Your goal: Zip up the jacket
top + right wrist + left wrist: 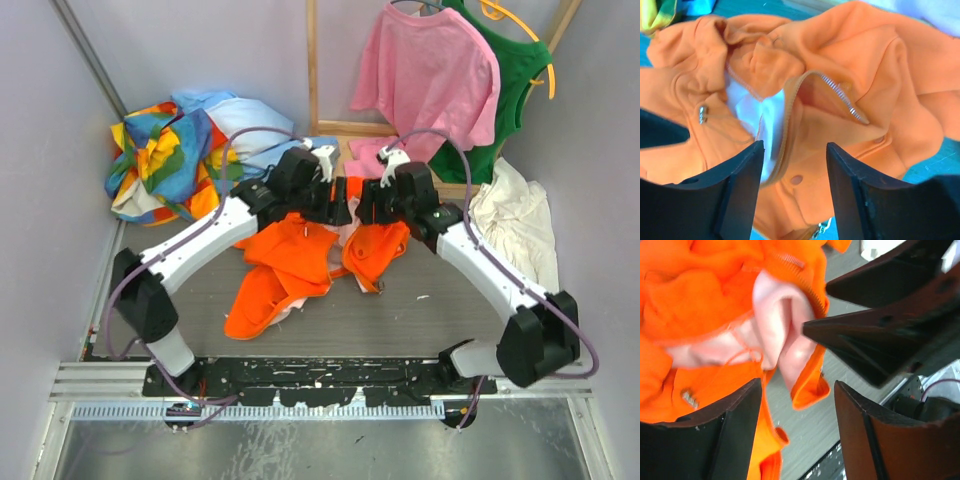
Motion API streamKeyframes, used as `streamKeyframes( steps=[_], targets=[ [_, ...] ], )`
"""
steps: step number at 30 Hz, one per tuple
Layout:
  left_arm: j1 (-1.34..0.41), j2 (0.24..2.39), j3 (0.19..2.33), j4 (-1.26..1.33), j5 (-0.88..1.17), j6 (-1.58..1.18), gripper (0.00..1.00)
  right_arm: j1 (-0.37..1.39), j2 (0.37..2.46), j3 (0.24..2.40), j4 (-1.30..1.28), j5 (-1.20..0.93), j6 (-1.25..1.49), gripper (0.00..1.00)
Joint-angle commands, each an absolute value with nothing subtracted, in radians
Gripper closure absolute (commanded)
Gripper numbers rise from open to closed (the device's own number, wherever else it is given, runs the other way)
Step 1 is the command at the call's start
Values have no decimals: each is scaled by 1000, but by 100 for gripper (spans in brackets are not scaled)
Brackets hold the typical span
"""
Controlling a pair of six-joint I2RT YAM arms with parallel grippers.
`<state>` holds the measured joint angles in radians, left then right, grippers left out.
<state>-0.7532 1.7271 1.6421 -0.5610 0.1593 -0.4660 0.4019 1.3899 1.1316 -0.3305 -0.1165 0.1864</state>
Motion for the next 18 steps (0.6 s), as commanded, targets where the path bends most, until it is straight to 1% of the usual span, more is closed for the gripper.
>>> streamKeyframes(
  steps=[1, 6, 10, 14, 18],
  targets=[
    [-699, 1529, 1460, -491, 172, -484, 37, 466, 1262, 1016, -276, -94, 213, 39],
    [-575, 1299, 1179, -508, 141, -525, 29, 570, 1155, 937, -295, -21, 234, 30],
    [-555, 1121, 1002, -552, 94, -527, 24, 646, 1078, 895, -295, 2, 274, 23],
    [-551, 1031, 892, -603, 48, -536, 21, 711, 1030, 861, -262, -35, 316, 21],
    [-551, 1010, 788, -574, 28, -559, 19, 756, 1066, 796, -152, -113, 384, 20]
  ],
)
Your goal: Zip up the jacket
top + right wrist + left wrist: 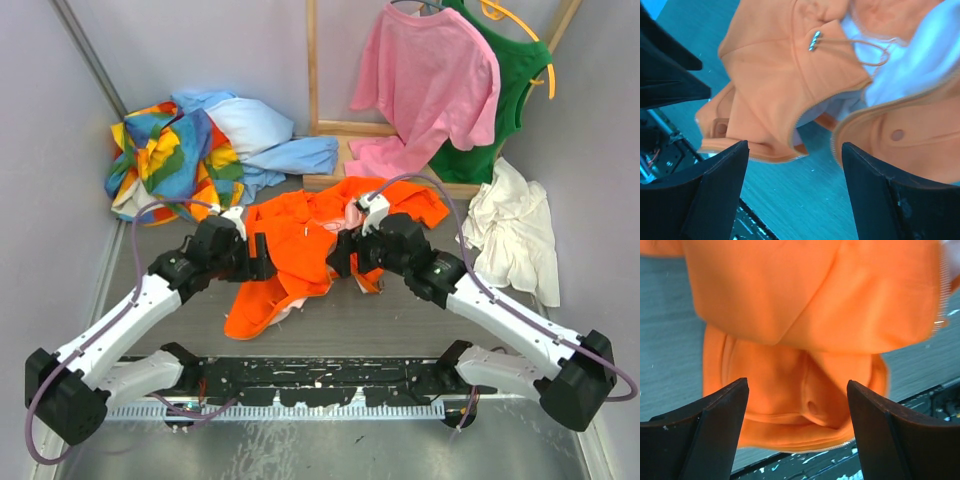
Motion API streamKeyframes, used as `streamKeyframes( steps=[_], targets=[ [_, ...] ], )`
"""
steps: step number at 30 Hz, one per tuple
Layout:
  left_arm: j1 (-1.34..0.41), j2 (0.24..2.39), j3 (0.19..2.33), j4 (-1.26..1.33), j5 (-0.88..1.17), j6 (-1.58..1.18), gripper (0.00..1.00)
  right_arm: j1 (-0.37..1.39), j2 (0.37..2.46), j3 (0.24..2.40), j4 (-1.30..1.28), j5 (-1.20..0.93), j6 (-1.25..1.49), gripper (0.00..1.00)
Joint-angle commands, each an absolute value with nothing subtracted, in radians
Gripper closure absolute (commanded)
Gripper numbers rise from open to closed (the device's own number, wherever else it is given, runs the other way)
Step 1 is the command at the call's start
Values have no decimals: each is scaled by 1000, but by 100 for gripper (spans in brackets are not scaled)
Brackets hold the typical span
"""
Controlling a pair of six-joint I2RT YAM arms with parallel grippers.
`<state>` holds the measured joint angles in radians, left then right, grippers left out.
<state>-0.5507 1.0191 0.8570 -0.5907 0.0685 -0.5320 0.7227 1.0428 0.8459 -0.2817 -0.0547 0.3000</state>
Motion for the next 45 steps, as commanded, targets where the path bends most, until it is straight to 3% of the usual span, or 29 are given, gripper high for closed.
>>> streamKeyframes(
  steps=[1, 7, 12, 13, 15, 16, 18, 20, 26, 31, 41, 45],
  targets=[
    [-551, 1017, 770, -559, 35, -566, 19, 761, 1083, 777, -126, -107, 406, 20],
    [-551, 1103, 690, -408, 128, -615, 18, 764, 1189, 624, 187, -132, 506, 21],
    [-567, 1152, 645, -334, 190, -660, 21, 761, 1319, 646, 270, -150, 491, 27],
    [-575, 1151, 634, -320, 189, -670, 21, 759, 1336, 653, 274, -152, 483, 34],
    [-598, 1144, 613, -291, 187, -693, 21, 732, 1362, 675, 256, -148, 467, 64],
    [-615, 1140, 603, -282, 178, -704, 21, 712, 1368, 685, 243, -146, 460, 74],
    [-647, 1130, 585, -264, 154, -727, 21, 663, 1363, 701, 227, -146, 438, 87],
    [-677, 1123, 564, -234, 136, -752, 22, 612, 1343, 726, 197, -126, 411, 92],
    [-706, 1089, 509, -158, 154, -830, 22, 459, 1314, 804, 130, -59, 336, 93],
    [-706, 1045, 554, -277, 97, -770, 20, 346, 1333, 843, 129, -111, 363, 94],
    [-705, 1070, 713, -534, -9, -626, 14, 257, 1339, 898, 89, -157, 344, 96],
    [-704, 1071, 716, -495, 27, -591, 13, 253, 1314, 845, 87, -150, 332, 95]
  ],
)
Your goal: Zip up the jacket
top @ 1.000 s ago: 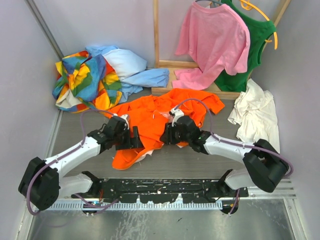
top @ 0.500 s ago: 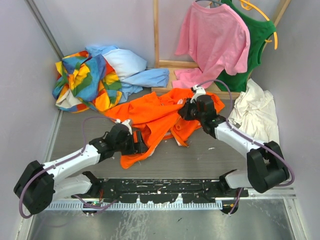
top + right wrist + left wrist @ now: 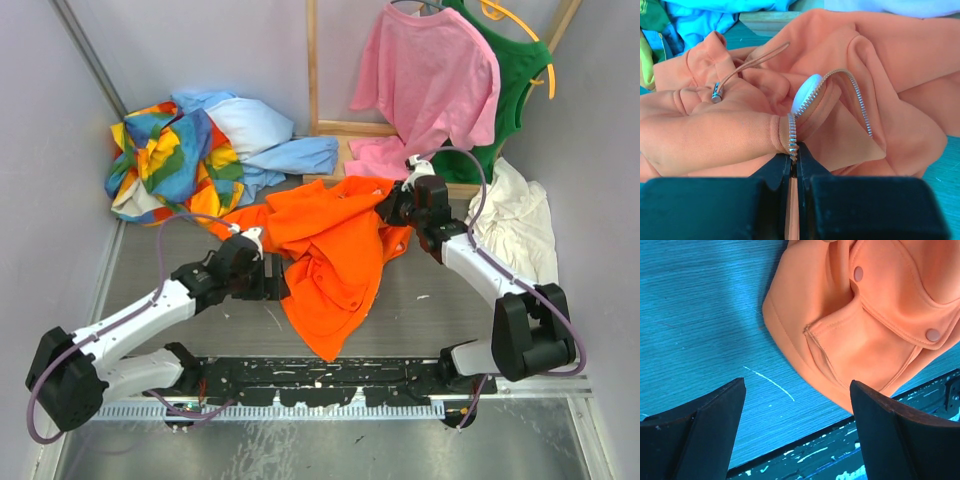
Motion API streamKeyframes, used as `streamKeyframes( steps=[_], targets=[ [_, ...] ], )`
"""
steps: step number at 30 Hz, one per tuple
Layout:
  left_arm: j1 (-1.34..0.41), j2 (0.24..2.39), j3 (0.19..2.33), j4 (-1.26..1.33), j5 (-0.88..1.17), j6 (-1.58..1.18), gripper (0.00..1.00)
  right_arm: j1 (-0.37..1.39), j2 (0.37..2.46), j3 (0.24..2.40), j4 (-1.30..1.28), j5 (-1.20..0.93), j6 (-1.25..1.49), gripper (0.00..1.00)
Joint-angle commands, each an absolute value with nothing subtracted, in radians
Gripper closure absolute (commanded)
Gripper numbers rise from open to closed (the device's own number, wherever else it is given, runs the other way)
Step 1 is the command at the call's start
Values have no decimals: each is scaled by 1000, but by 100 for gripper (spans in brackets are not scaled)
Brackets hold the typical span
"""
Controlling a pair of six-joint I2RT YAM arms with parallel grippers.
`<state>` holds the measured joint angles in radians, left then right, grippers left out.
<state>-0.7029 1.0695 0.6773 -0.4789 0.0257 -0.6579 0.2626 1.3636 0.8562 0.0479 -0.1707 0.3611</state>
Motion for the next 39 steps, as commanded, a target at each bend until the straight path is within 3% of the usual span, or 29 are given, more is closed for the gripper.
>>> streamKeyframes(
  steps=[1, 7, 17, 26, 28, 32, 39],
  targets=[
    [-704, 1088, 724, -484, 58, -581, 13, 248, 1313, 837, 91, -145, 336, 95],
    [-788, 1215, 804, -448, 143, -526, 13, 241, 1352, 874, 103, -187, 353, 94],
    [-982, 1502, 1019, -533, -58, -387, 13, 241, 1382, 883, 111, -258, 372, 92],
    [-986, 1760, 1117, -583, -201, -321, 17, 241, 1403, 848, 124, -285, 378, 89],
    [-976, 1785, 1113, -575, -210, -327, 22, 240, 1409, 856, 117, -277, 365, 89],
    [-942, 1765, 1050, -497, -167, -349, 43, 241, 1447, 902, 94, -247, 343, 88],
    [-796, 1580, 914, -434, -88, -419, 91, 213, 1539, 1022, 80, -174, 320, 89]
  ],
)
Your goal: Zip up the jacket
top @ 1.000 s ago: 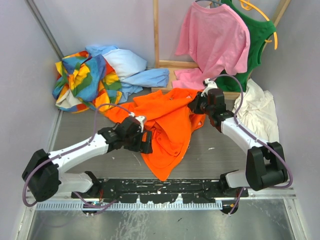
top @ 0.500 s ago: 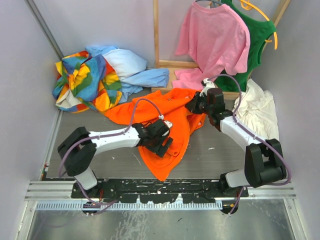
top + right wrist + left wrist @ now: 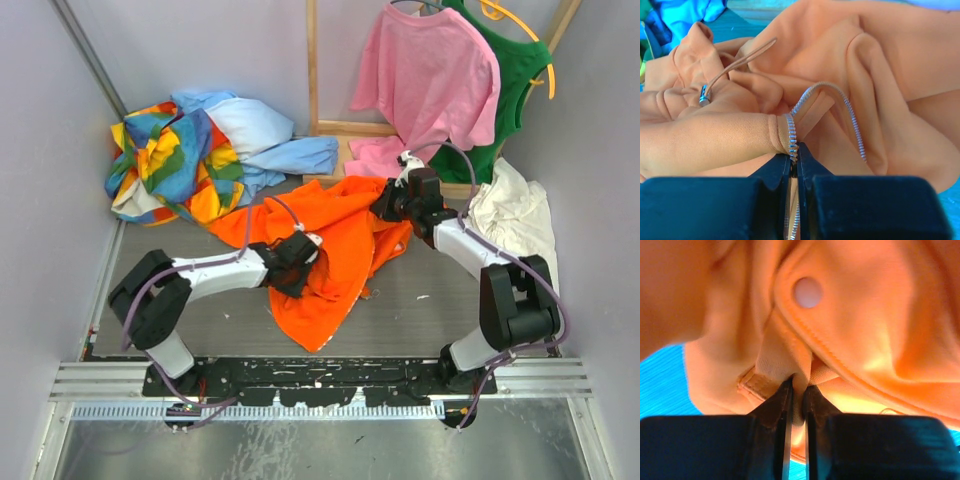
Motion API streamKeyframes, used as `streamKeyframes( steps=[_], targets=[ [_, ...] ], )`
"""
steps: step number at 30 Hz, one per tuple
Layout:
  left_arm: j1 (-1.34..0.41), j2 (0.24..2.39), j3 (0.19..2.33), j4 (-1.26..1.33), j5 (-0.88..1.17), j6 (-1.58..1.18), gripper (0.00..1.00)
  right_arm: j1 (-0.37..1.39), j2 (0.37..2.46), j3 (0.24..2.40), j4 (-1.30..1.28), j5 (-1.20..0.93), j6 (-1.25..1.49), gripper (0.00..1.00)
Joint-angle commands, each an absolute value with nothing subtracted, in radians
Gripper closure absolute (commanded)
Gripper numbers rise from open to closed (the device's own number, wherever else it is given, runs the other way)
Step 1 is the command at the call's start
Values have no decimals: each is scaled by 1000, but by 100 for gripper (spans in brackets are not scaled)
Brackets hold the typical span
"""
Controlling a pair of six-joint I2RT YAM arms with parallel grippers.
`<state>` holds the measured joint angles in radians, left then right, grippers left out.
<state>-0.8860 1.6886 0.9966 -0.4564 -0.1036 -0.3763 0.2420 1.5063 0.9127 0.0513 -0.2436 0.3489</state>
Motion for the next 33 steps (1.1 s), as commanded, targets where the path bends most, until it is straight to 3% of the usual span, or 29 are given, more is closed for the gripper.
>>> streamKeyframes(
  steps=[1, 13, 17, 21, 33],
  targets=[
    [-774, 1544, 901, -428, -83, -435, 98, 210, 1554, 1046, 77, -173, 321, 90],
    [-719, 1164, 721, -288, 32, -698, 100, 211, 1784, 1422, 17, -308, 323, 91],
    [-718, 1175, 687, -234, 13, -761, 100, 247, 1840, 1493, -80, -396, 298, 76],
    [-717, 1195, 672, -219, -17, -792, 100, 265, 1789, 1417, -111, -413, 277, 61],
    [-691, 1039, 639, -353, -121, -824, 100, 266, 1422, 1097, -193, -370, 224, 31]
  ],
)
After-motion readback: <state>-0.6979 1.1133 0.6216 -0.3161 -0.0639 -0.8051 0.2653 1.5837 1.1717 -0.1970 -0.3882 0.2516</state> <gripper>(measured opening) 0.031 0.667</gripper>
